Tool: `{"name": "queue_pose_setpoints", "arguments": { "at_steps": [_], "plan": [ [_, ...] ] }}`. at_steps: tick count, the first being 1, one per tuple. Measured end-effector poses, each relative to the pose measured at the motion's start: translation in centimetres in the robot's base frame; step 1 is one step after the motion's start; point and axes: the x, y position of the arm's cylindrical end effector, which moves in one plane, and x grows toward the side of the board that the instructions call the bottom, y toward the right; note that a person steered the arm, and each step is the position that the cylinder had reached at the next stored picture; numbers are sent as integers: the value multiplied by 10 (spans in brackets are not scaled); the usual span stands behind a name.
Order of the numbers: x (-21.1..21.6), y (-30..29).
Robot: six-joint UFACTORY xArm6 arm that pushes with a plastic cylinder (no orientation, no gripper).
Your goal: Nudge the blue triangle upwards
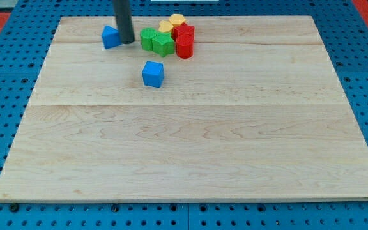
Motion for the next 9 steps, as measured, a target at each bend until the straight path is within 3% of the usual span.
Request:
{"name": "queue_pose_setpoints", "arguments": {
  "at_steps": [1,2,3,7,9],
  "plan": [
    [-7,-22],
    [47,8],
    [72,-7],
    [38,-43],
    [-1,-25]
  ]
}}
